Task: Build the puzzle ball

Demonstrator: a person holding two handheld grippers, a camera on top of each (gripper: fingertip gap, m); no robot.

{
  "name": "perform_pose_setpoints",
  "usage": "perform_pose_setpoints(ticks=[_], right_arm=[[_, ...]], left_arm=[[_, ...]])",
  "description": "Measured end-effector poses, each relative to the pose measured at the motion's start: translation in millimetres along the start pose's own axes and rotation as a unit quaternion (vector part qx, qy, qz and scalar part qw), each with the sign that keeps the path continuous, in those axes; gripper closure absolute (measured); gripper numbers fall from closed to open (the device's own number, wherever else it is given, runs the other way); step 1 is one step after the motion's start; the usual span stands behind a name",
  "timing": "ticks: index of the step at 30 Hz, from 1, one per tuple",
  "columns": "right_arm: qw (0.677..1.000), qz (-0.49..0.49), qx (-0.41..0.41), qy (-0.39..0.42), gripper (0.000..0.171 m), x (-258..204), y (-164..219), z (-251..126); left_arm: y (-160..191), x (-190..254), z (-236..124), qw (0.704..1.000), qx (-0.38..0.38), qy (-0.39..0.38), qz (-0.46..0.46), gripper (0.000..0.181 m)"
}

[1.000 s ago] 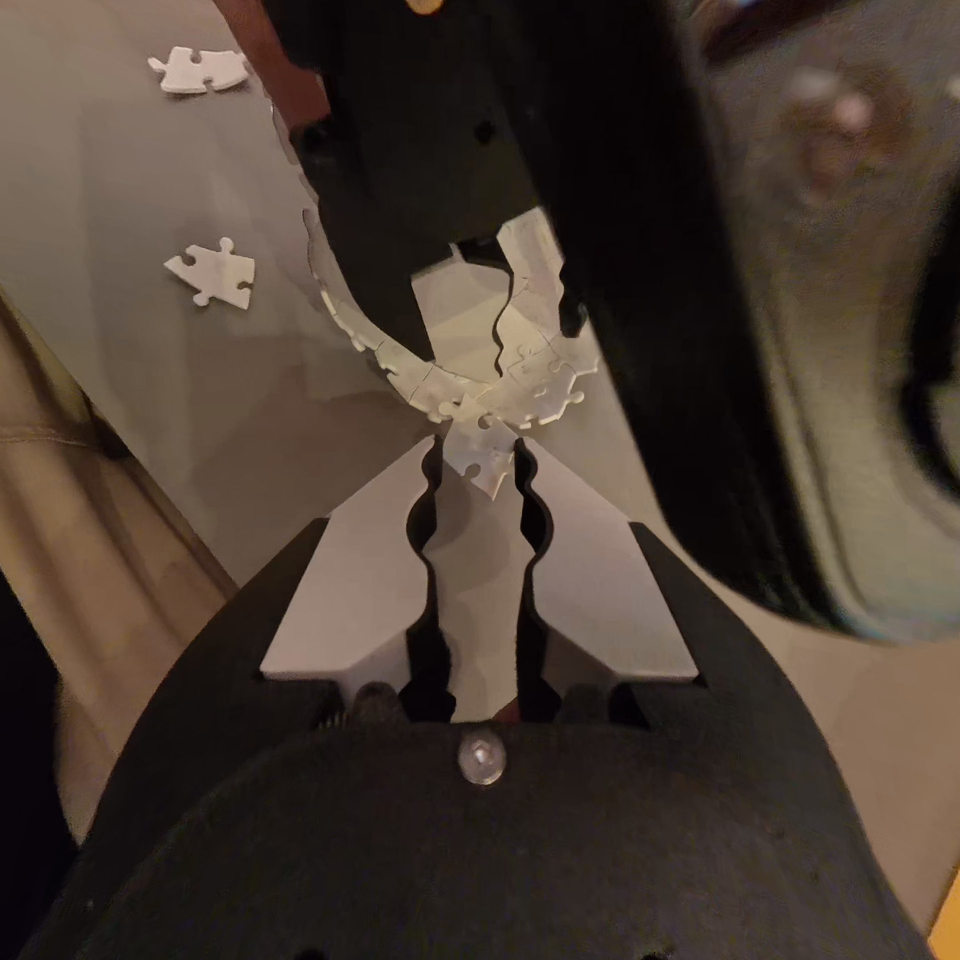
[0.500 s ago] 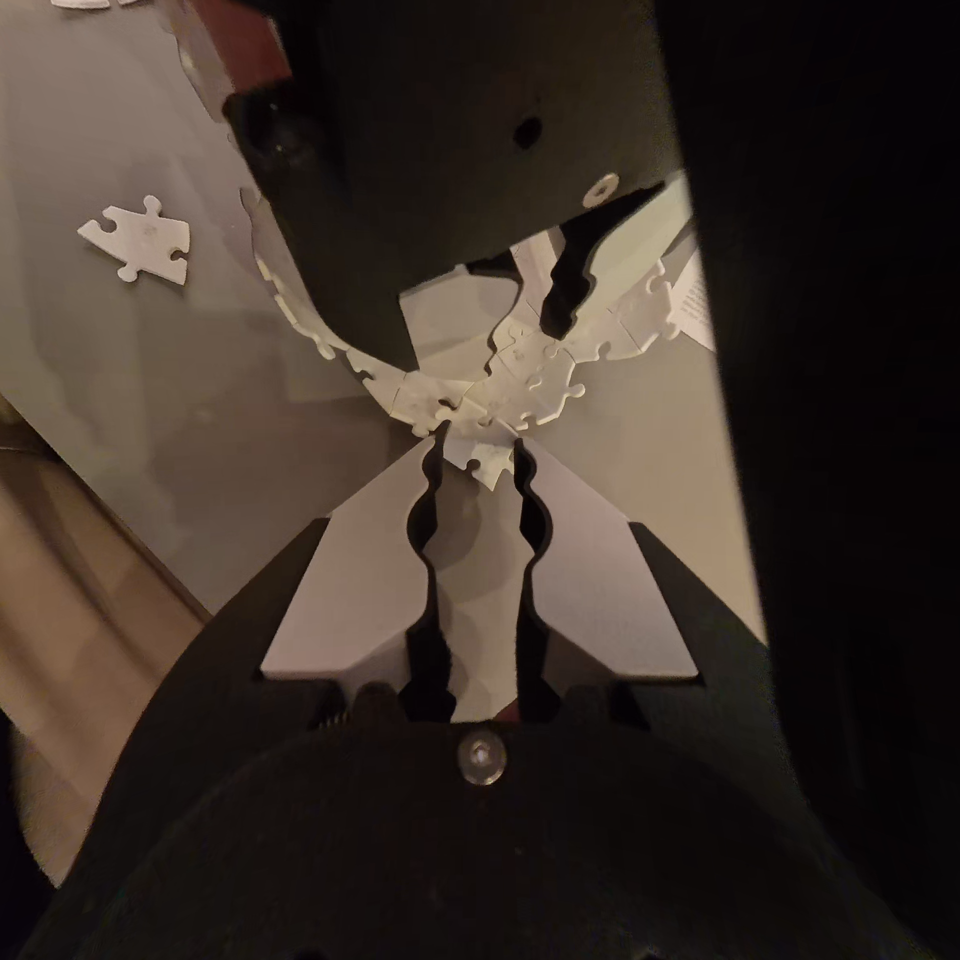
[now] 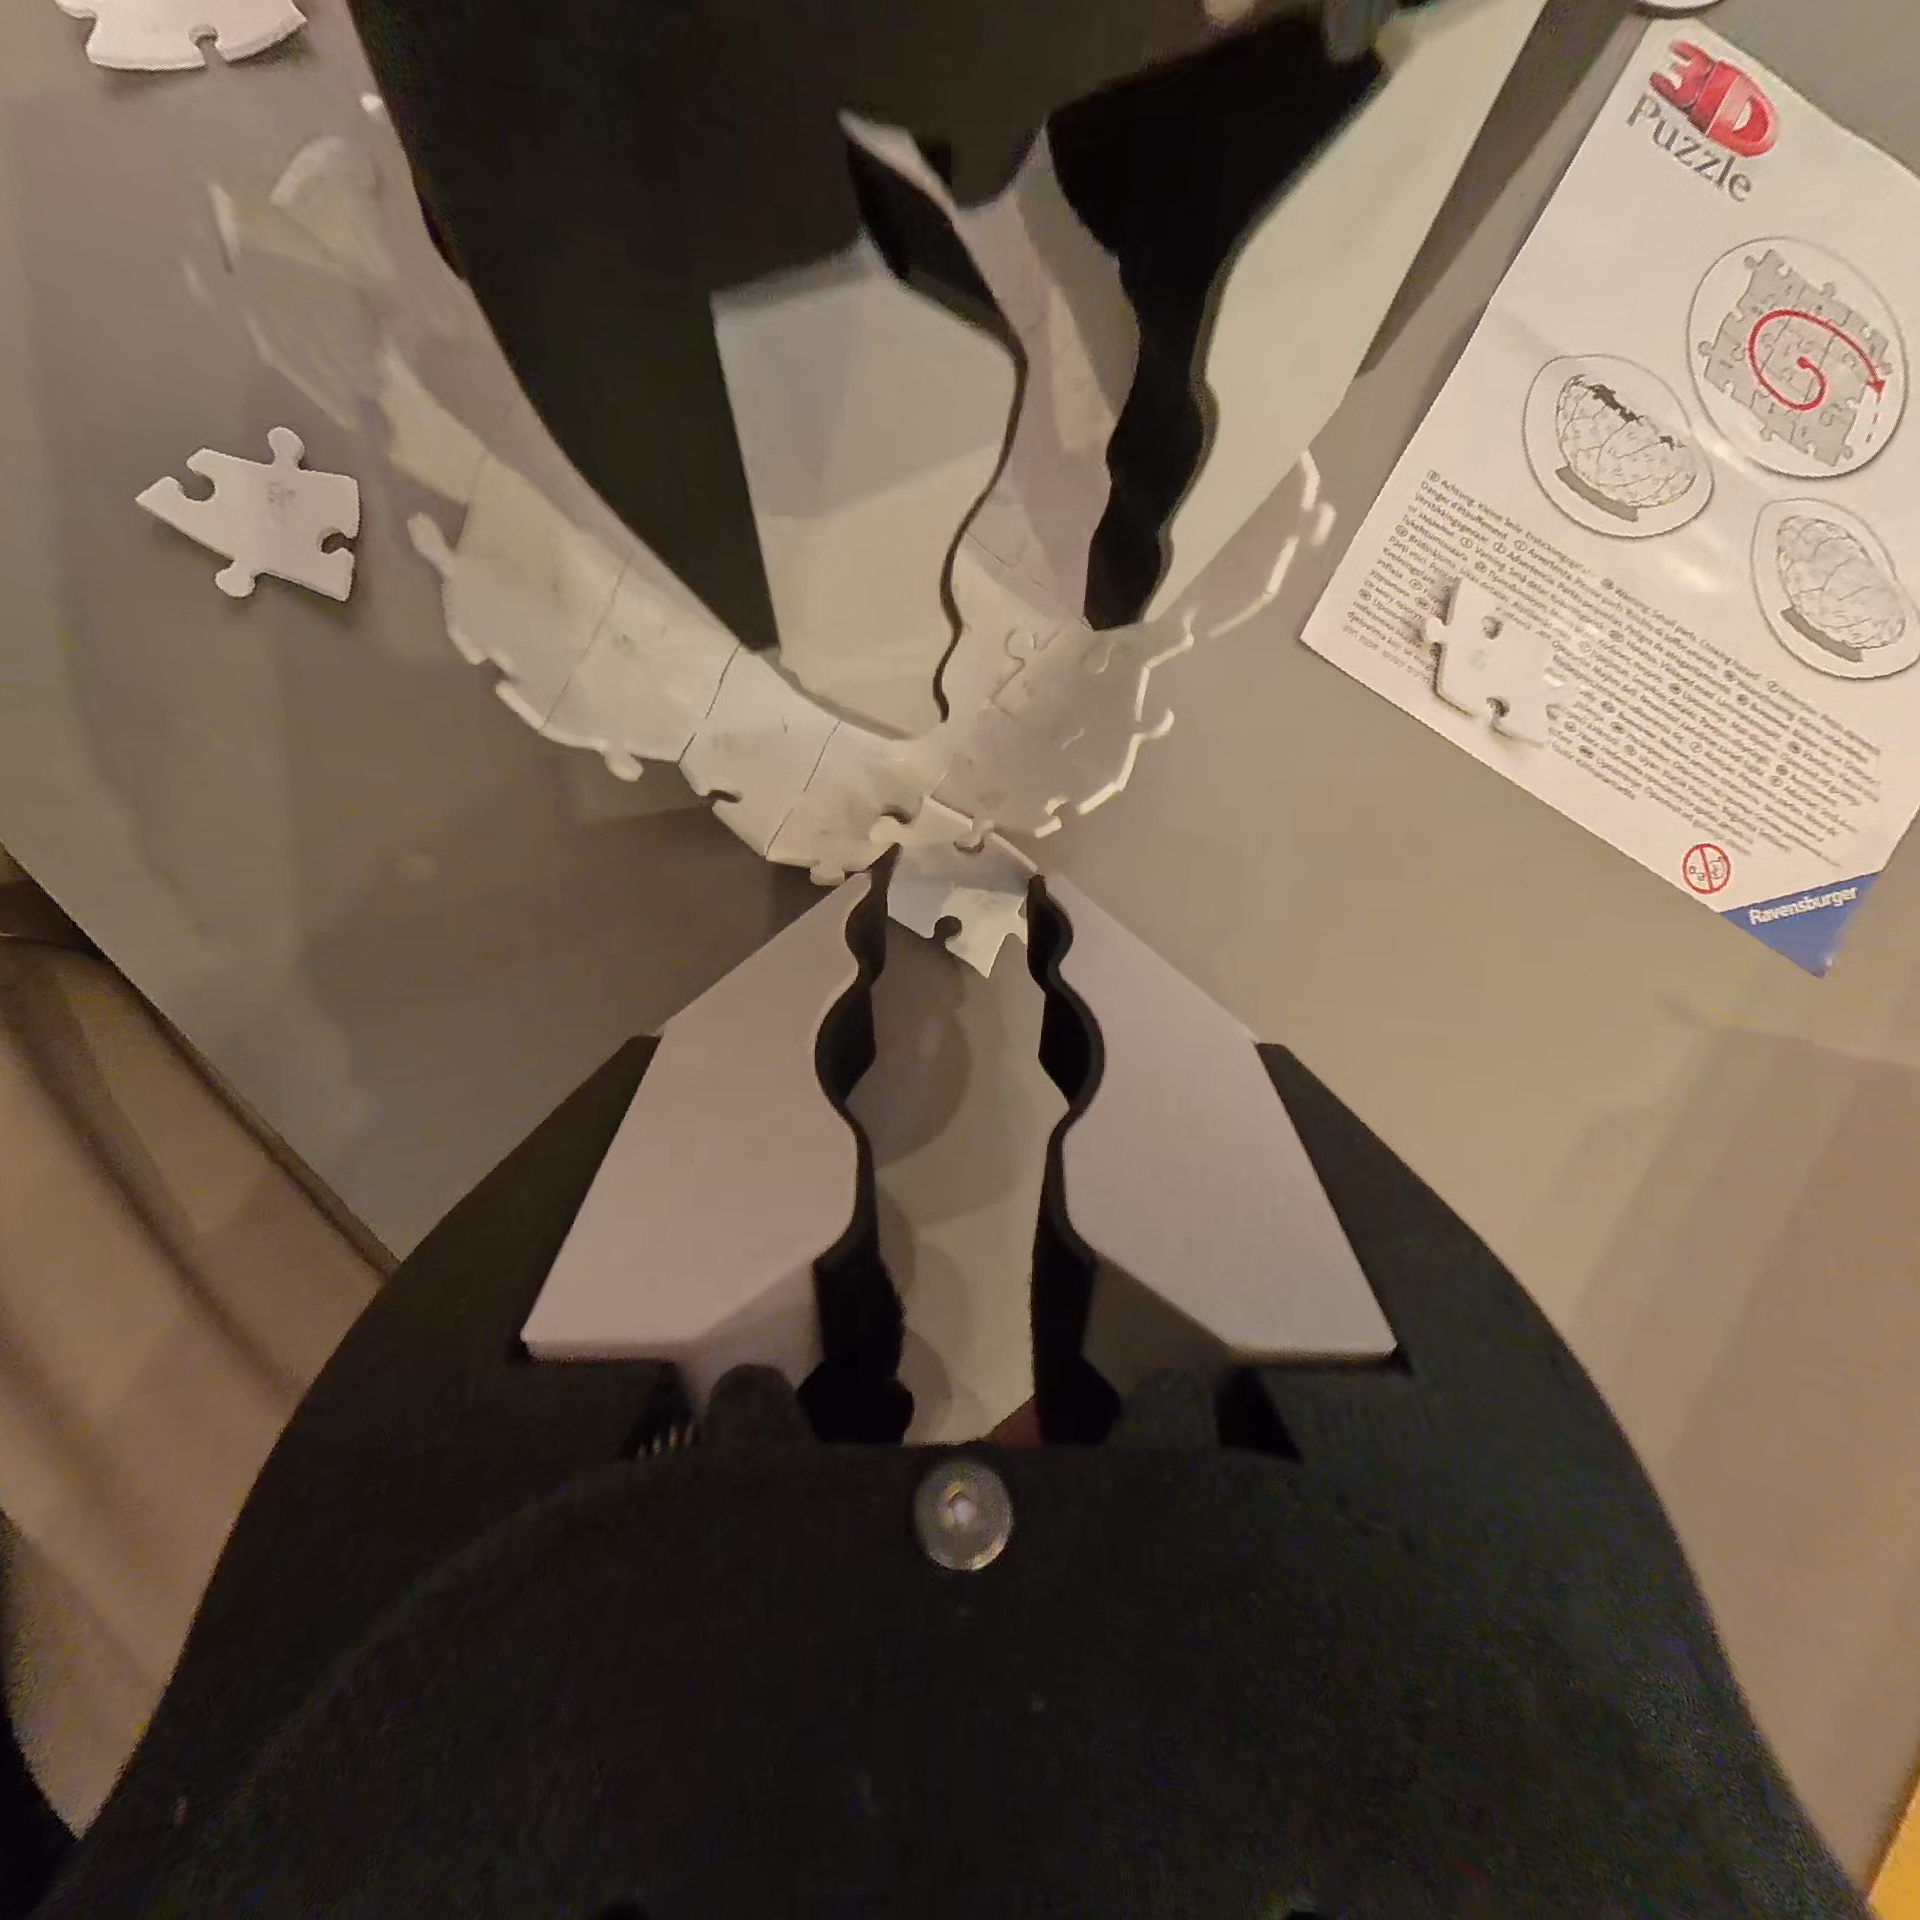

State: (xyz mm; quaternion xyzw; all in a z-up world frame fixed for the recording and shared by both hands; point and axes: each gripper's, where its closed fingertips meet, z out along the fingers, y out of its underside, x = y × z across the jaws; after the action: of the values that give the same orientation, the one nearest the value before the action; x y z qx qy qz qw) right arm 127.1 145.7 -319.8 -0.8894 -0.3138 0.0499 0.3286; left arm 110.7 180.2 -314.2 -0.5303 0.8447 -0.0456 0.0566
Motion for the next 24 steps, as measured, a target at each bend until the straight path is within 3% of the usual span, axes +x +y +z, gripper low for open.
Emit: perform_pose_setpoints(ticks=[4, 7, 11, 16, 21, 24], right_arm=[[1.000, 0.000, 0.001, 0.001, 0.146, 1.5, -0.3, 1.2], [1.000, -0.001, -0.001, 0.000, 0.146, 2.6, 0.4, 1.9], [1.000, 0.002, 0.004, -0.002, 0.146, 3.3, -0.4, 1.4], [1.000, 0.001, 0.005, -0.004, 0.146, 3.6, -1.5, 2.9], [1.000, -0.003, 0.008, -0.005, 0.146, 5.3, -0.6, 3.3], [1.000, -0.009, 0.010, -0.007, 0.146, 6.0, -0.3, 3.7]], left_arm=[[0.9, -0.4, -16.1, 0.999, 0.047, 0.007, 0.007, 0.139], [-0.7, 11.5, -29.5, 0.993, 0.103, 0.010, 0.062, 0.137], [-1.2, 6.1, -42.9, 0.979, 0.154, -0.044, 0.128, 0.137], [-10.5, -0.2, -35.8, 0.971, 0.173, -0.042, 0.161, 0.153], [-28.2, -2.6, -32.0, 0.952, 0.200, -0.065, 0.224, 0.158], [-29.7, -0.2, -22.9, 0.950, 0.197, -0.037, 0.238, 0.159]])
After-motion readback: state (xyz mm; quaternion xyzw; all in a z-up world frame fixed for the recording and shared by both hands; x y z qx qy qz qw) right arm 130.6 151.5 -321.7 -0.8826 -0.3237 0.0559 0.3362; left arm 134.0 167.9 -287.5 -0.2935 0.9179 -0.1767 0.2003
